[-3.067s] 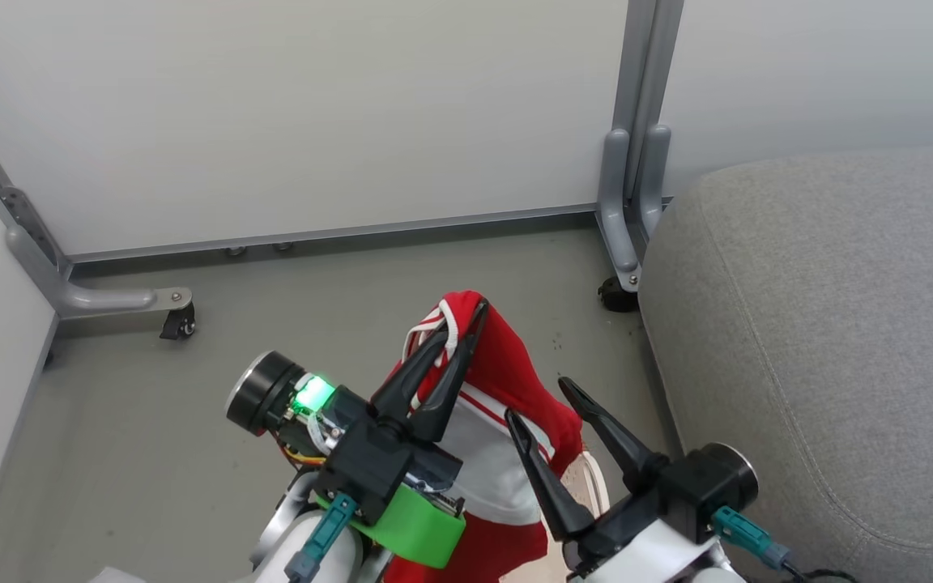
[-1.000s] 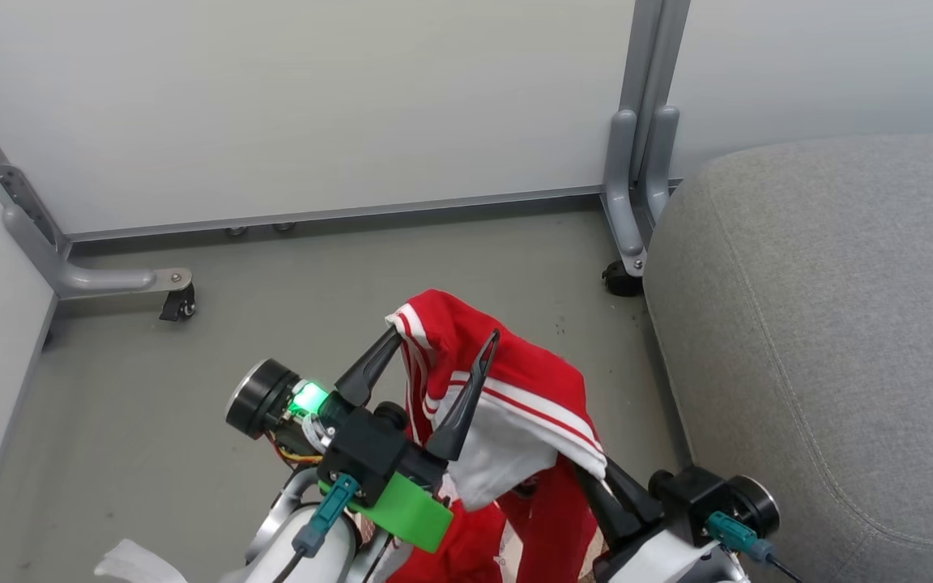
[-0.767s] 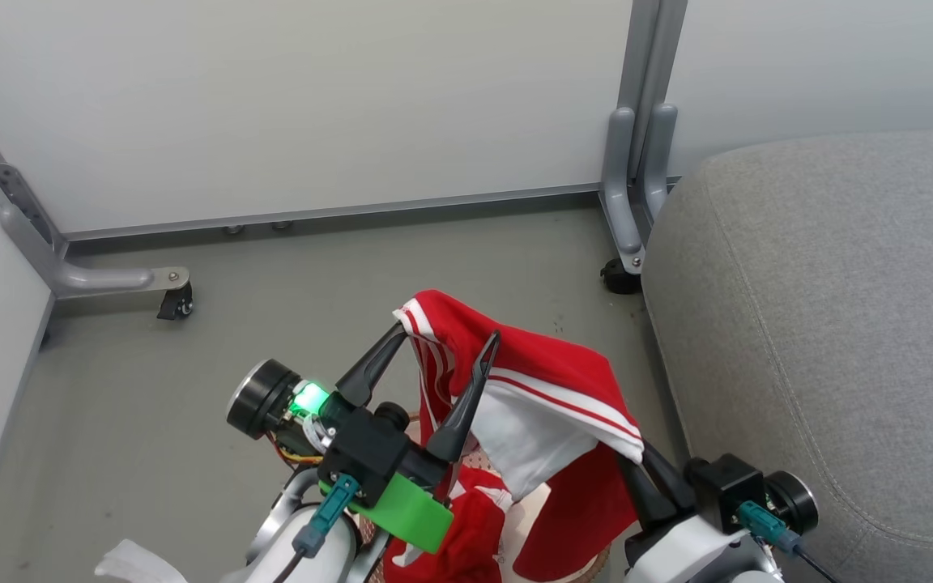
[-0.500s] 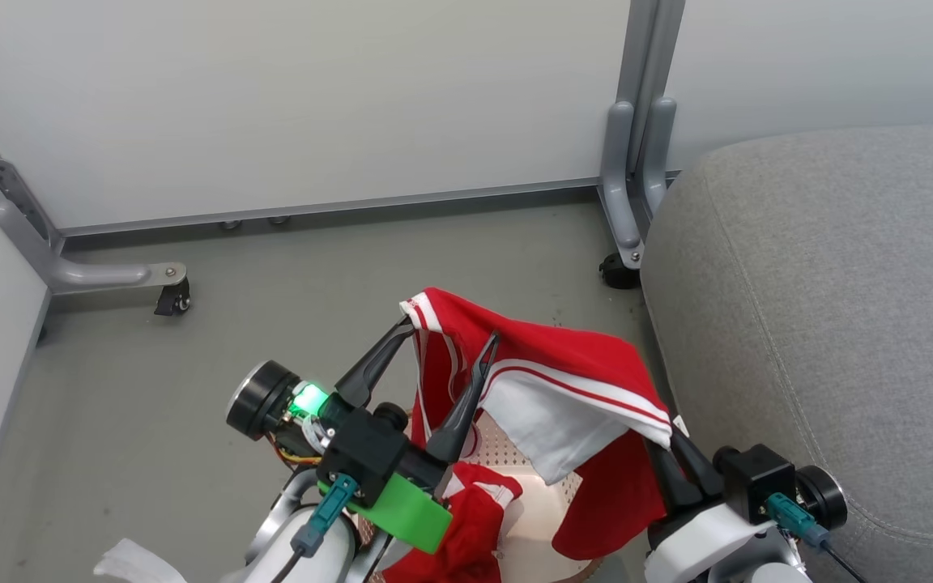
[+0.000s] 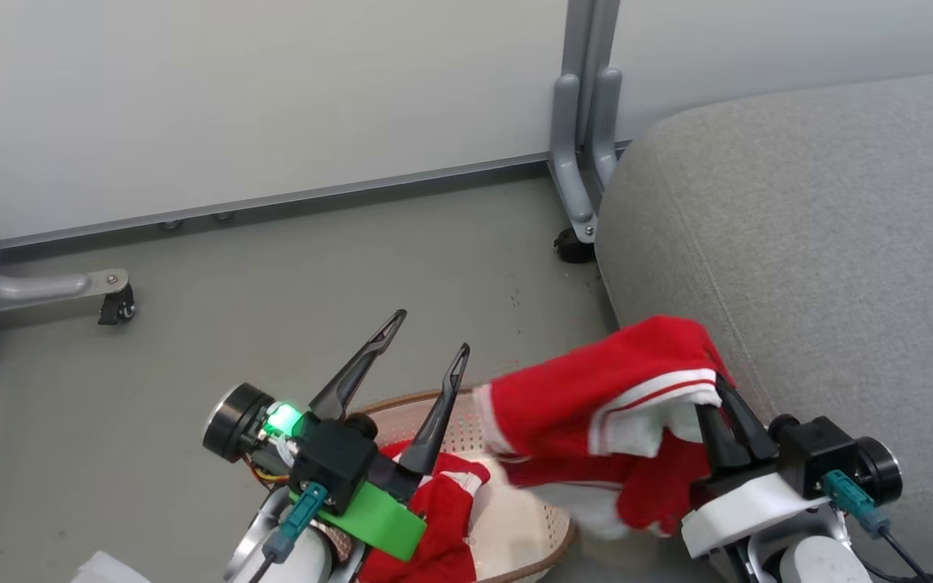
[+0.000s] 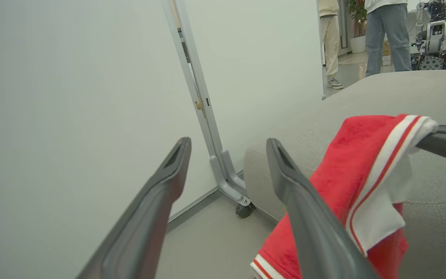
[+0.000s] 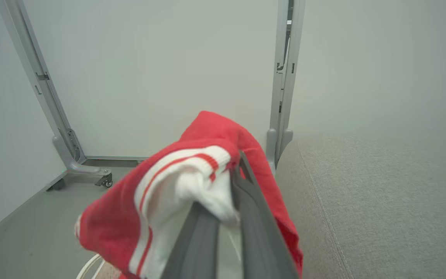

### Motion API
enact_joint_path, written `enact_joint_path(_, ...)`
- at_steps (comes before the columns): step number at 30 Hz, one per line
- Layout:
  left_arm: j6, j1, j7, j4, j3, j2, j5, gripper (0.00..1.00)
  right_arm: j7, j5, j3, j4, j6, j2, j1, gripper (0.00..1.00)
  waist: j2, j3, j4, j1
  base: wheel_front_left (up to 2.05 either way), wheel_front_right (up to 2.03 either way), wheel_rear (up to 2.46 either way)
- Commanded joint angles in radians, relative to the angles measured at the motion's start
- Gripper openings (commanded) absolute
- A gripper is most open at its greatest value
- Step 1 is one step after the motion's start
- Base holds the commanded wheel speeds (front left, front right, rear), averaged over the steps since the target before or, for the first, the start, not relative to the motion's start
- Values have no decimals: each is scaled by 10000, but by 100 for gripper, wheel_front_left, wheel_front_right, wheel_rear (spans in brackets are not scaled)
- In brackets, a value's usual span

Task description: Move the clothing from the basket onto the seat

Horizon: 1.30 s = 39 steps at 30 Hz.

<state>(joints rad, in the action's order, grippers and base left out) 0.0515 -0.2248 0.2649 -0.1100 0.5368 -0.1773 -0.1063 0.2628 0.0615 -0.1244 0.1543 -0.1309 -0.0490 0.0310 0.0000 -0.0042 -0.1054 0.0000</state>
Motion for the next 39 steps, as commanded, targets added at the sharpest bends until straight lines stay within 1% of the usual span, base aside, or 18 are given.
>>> enact_joint_path(1,-19,218,-7,-57,-76,-88,-106,100,31,-50,60,-153,3,-28,89,0,0,264,-487,0,0,0,0)
enact_joint_path(6,21,473,-9,-82,-208,-115,-475,100,31,-141,224,-562,3,-24,104,0,0,529,-1120,0,0,0,0)
enact_joint_path(13,96,785,-7,-210,-344,-201,-727,100,33,-146,412,-1115,3,-25,196,0,0,929,-2038,0,0,0,0)
enact_joint_path(16,120,844,-7,-299,-383,-148,-820,100,33,-24,461,-1297,3,-22,202,0,0,1049,-2363,0,0,0,0)
enact_joint_path(21,66,935,-7,-429,-386,-104,-761,100,31,142,501,-1530,3,-22,213,0,0,1185,-2904,0,0,0,0)
enact_joint_path(28,0,1020,-7,-375,-430,-73,-650,100,31,413,539,-1789,3,-19,206,0,0,1340,-3495,0,0,0,0)
enact_joint_path(32,60,1066,-7,-438,-406,-25,-659,100,31,347,562,-1770,3,-23,196,0,0,1306,-3683,0,0,0,0)
enact_joint_path(34,86,1034,-7,-463,-376,-10,-622,100,31,722,649,-1725,3,-23,317,0,0,1397,-3700,0,0,0,0)
enact_joint_path(39,256,655,-7,-441,-171,-87,-444,100,31,1205,884,-1576,3,-25,1195,0,0,1928,-3483,0,0,0,0)
